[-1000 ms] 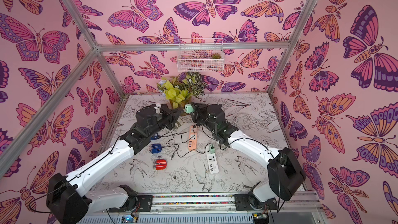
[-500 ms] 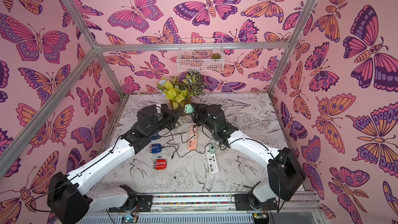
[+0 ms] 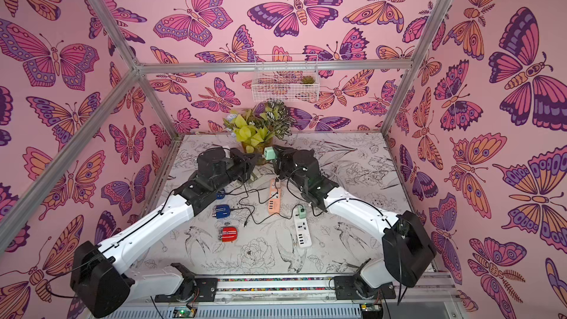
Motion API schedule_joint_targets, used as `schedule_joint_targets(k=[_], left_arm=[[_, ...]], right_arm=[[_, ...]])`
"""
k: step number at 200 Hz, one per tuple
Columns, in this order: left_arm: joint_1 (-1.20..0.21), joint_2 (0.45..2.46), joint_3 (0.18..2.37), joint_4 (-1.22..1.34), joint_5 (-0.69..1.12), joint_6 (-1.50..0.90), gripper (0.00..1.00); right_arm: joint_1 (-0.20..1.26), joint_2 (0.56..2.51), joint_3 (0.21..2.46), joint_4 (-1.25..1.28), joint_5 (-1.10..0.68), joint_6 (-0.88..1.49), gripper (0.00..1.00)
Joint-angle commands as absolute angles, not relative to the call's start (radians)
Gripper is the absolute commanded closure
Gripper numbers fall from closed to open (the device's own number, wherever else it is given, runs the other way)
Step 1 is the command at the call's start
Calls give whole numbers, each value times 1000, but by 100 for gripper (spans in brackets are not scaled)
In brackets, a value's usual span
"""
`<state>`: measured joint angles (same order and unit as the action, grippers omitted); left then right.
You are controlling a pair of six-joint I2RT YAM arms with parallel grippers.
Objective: Charge the electric shaver
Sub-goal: Insert the charging cable into the plug.
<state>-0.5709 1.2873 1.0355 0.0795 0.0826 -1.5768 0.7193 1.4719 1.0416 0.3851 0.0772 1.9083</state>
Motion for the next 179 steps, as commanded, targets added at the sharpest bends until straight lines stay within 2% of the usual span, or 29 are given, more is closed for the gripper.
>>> schedule_joint_targets(k=[1, 79, 179], left_arm=[[-574, 1312, 1035, 63, 35, -1585, 100], [-574, 1340, 1030, 91, 53, -1582, 100], [-576, 1368, 1035, 107, 82, -1553, 100]], right_arm=[[759, 1466, 1040, 501, 69, 1895, 100], [819, 1519, 1062, 643, 165, 1875, 100], [845, 1547, 1151, 522, 154, 1857, 100]])
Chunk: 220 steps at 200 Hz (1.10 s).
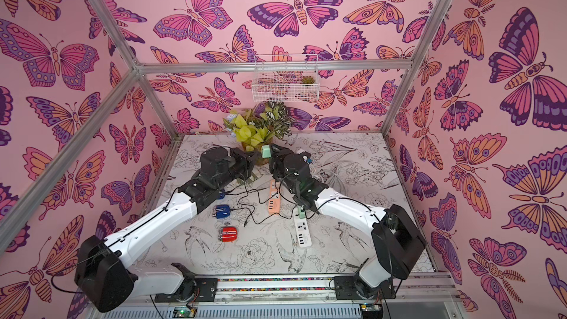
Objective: Charge the electric shaver
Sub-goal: Insert the charging cable into the plug.
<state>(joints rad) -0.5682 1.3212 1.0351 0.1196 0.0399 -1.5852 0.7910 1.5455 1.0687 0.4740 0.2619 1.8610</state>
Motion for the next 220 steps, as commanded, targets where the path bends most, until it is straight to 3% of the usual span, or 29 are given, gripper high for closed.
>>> schedule_joint_targets(k=[1, 75, 86, 98, 132, 176, 220], left_arm=[[-576, 1368, 1036, 107, 83, -1551, 100], [-611, 1378, 1086, 91, 190, -1398, 100], [-609, 1335, 1068, 56, 176, -1371, 76], [-605, 1284, 1054, 4, 172, -1335, 58], [-601, 1104, 1022, -149, 180, -1173, 31], [-601, 982, 986, -283, 176, -886, 29], [-632, 1124, 1025, -220, 234, -594, 29]], right_arm=[[845, 1547, 1152, 520, 153, 1857, 100], [836, 1541, 1194, 361, 82, 1848, 100], [812, 1519, 1178, 319, 73, 1848, 100], [779, 1486, 1163, 259, 58, 1846, 100], [680, 1399, 1133, 41, -25, 1846, 100], [561, 1344, 1103, -91, -218, 1839, 100], [495, 1327, 1146, -282, -433, 1818, 100]])
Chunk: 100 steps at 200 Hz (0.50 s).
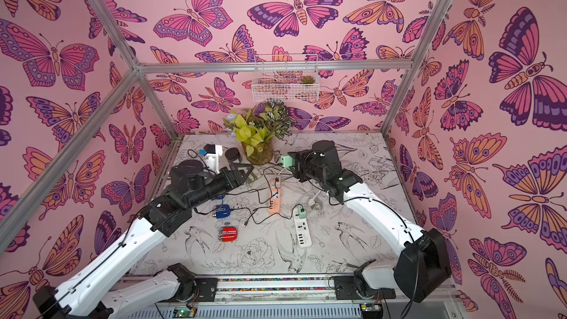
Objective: Charge the electric shaver
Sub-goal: Insert the charging cable into the plug, then insert the plug into the socket.
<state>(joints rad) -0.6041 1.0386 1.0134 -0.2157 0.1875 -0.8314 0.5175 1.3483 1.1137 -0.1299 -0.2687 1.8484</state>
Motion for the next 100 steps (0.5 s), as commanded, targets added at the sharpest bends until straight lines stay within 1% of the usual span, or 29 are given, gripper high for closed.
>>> schedule_joint_targets(k=[1, 17, 31, 53, 59, 87, 100], left_arm=[[-633, 1127, 1026, -217, 234, -588, 28], [-678, 1173, 1037, -173, 219, -492, 23], [-700, 1211, 1041, -137, 220, -451, 21], [-727, 1262, 1063, -100, 247, -433, 22], [-735, 1308, 1070, -96, 243, -435, 22], [-756, 1360, 1078, -56, 219, -454, 21], [-758, 1380, 1084, -47, 205, -462, 23]], right_arm=[[495, 1327, 1146, -284, -437, 1818, 100], [481, 1325, 1139, -311, -493, 1821, 100], [473, 1328, 1128, -308, -534, 1835, 100], [469, 1328, 1113, -289, -557, 1850, 100], [469, 1331, 1115, -296, -561, 1845, 100], [467, 1338, 1124, -290, -573, 1846, 100], [467, 1335, 1120, -281, -576, 1855, 100]])
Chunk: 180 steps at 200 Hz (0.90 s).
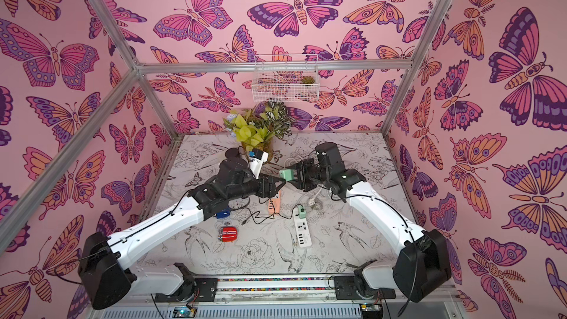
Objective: Charge the electric shaver
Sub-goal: Insert the plug into the socket.
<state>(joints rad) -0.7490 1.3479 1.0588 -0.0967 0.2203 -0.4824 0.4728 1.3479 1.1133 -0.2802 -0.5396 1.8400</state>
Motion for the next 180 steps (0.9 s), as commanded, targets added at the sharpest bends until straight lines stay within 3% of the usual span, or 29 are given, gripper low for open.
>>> schedule_joint_targets(k=[1, 59, 99, 120, 161, 168, 180], left_arm=[[-758, 1383, 1085, -47, 204, -463, 23], [-756, 1432, 1109, -11, 179, -514, 44], [-756, 1431, 1107, 0, 199, -548, 65], [-756, 1428, 1105, 4, 186, -561, 68], [-756, 1437, 1109, 10, 193, -583, 100], [-756, 1432, 1106, 8, 191, -589, 100], [-756, 1413, 1096, 3, 176, -605, 100]], right_arm=[[468, 1334, 1121, -279, -577, 1855, 100], [467, 1303, 1084, -283, -577, 1868, 100], [468, 1292, 1045, -226, -570, 1907, 100], [467, 1292, 1044, -221, -571, 1910, 100], [468, 1293, 1040, -203, -583, 1913, 100], [468, 1293, 1041, -209, -586, 1904, 91], [452, 1277, 1047, -279, -574, 1852, 68]])
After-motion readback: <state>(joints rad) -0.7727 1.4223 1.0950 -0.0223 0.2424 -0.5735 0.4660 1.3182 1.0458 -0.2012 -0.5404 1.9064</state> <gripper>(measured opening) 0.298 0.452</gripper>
